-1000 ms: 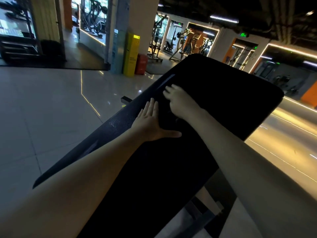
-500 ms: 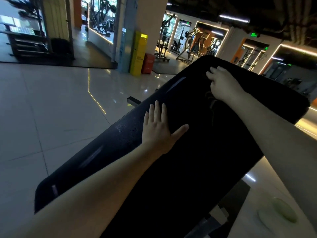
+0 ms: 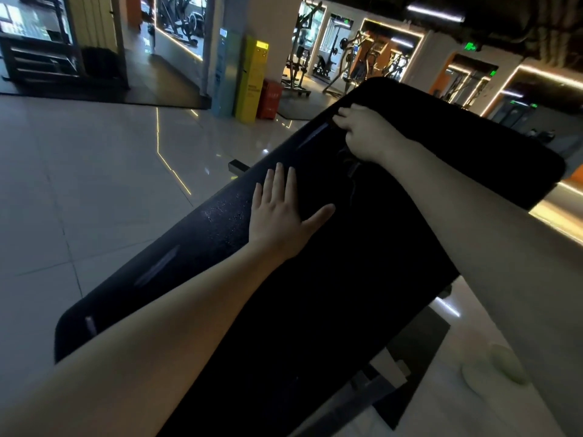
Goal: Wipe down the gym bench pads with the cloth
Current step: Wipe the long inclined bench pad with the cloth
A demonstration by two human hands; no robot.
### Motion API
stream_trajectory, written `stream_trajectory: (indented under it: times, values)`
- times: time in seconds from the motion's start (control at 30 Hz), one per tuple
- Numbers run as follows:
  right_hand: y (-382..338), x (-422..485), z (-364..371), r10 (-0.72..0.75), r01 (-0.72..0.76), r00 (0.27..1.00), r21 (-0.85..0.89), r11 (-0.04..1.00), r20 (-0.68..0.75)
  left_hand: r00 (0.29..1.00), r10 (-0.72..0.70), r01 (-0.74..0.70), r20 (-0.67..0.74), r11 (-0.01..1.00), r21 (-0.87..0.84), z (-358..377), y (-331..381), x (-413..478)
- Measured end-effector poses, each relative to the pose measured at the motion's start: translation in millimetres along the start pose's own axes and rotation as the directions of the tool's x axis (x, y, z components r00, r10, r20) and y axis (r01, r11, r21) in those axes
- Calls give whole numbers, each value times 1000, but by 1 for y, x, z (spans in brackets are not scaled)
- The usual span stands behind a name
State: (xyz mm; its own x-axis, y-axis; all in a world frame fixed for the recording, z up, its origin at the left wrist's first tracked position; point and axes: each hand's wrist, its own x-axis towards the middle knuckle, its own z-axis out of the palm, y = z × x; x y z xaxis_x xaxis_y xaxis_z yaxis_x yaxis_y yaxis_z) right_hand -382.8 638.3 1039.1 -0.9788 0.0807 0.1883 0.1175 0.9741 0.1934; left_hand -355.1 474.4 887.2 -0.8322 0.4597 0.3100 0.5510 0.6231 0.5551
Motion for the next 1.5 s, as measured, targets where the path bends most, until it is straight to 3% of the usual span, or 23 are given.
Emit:
stream_trajectory:
  times: [0.27,0.43,0.63,0.83,1.23,1.5]
  values:
    - [16,-87,9,-44,45,999,65,997,-15,1000,14,-14,-8,1000,25,0,3,-2]
    - [9,-42,6,-43,46,999,88,995,-33,1000,6,-5,-8,999,32,2,2,0]
    - [-8,31,12,-14,13,998,-21,1000,-59,999,12,-11,-34,1000,24,7,-3,3]
    - [-20,44,16,50,-53,994,-31,998,-97,999,6,-6,-37,1000,14,6,-3,3]
    - [-10,-119,19,-75,82,995,119,989,-64,1000,9,-9,-14,1000,7,1,1,-1]
    - [-13,-33,23,-32,40,996,106,994,-79,1000,16,-16,-21,999,32,4,-3,2]
